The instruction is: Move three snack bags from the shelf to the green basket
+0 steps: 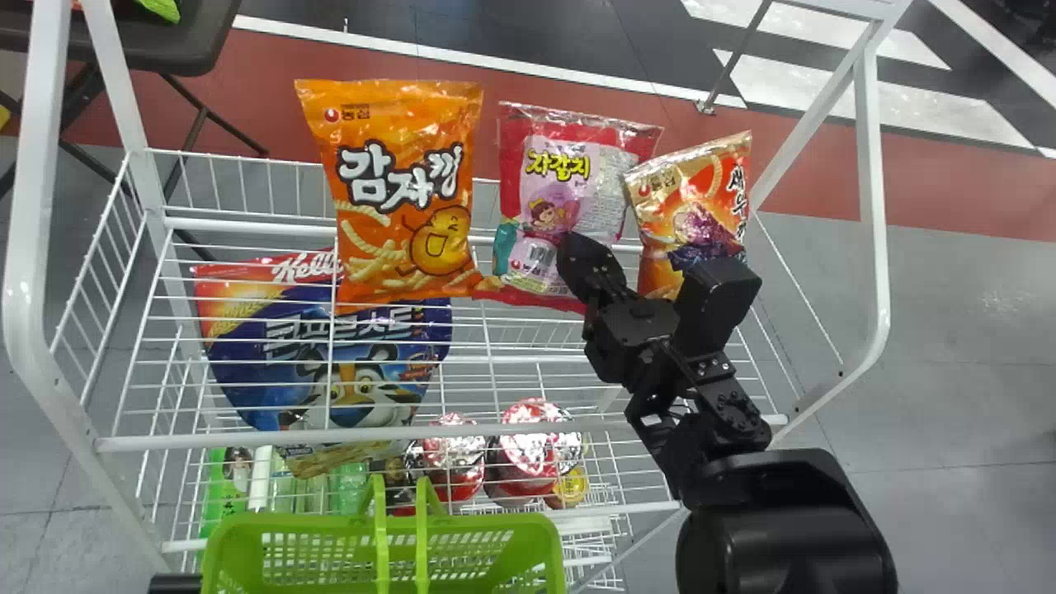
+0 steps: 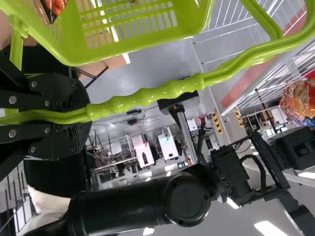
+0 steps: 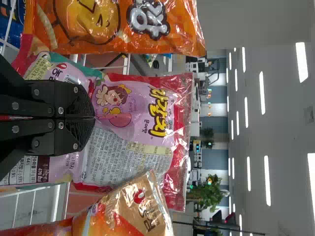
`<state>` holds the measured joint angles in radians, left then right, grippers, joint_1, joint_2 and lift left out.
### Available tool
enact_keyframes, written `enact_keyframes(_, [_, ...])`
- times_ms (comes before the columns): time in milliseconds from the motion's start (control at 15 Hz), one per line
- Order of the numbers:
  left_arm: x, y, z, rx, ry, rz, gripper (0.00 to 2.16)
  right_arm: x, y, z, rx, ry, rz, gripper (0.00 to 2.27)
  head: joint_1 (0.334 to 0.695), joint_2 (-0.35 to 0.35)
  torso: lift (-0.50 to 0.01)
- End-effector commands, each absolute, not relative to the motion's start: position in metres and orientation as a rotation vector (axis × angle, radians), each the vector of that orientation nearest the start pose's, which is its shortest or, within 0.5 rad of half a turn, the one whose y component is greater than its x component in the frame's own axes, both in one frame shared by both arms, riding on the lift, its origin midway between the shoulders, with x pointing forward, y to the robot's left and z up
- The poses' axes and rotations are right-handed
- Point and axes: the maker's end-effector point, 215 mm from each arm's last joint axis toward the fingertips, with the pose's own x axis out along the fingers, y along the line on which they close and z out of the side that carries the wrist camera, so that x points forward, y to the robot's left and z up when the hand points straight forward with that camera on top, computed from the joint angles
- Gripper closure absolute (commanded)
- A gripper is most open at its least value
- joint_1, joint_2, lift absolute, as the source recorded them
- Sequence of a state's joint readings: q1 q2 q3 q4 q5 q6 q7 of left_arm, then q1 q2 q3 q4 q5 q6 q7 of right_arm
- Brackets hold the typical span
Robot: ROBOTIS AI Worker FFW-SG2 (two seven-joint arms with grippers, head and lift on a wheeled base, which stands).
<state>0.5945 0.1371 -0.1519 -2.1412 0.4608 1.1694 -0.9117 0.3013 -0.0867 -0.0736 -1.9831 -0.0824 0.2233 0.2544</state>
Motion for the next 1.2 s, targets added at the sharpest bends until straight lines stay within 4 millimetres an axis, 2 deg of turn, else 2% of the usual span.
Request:
enact_keyframes(0, [0.145,-0.038,-0.435,-0.833,1.047,-1.203,1.75,0.498,-0.218,-0.332,-0.006,0.091,0.249,2.25,0.695,-0.35,-0.048])
enact_keyframes(267, [0.144,-0.038,-0.434,-0.833,1.047,-1.204,1.75,0.488,-0.213,-0.317,-0.002,0.07,0.263,2.25,0.695,-0.35,-0.048])
enact_keyframes(400, [0.143,-0.039,-0.434,-0.832,1.048,-1.208,1.75,0.483,-0.216,-0.317,-0.004,0.072,0.254,2.25,0.695,-0.35,-0.048])
enact_keyframes(600, [0.143,-0.04,-0.433,-0.831,1.047,-1.21,1.75,0.472,-0.209,-0.298,0.029,0.042,0.295,2.25,0.695,-0.35,-0.048])
enact_keyframes(733, [0.143,-0.04,-0.433,-0.828,1.046,-1.209,1.75,0.456,-0.196,-0.284,0.05,0.023,0.353,2.25,0.695,-0.35,-0.048])
enact_keyframes(933, [0.143,-0.04,-0.431,-0.826,1.042,-1.211,1.75,0.422,-0.183,-0.265,0.054,0.006,0.402,2.25,0.695,-0.35,-0.048])
enact_keyframes(1067, [0.144,-0.038,-0.432,-0.826,1.042,-1.206,1.75,0.394,-0.184,-0.267,0.08,0.05,0.428,2.25,0.695,-0.35,-0.048])
enact_keyframes(1133, [0.145,-0.037,-0.433,-0.824,1.042,-1.202,1.75,0.381,-0.184,-0.279,0.106,0.121,0.45,2.25,0.695,-0.35,-0.048])
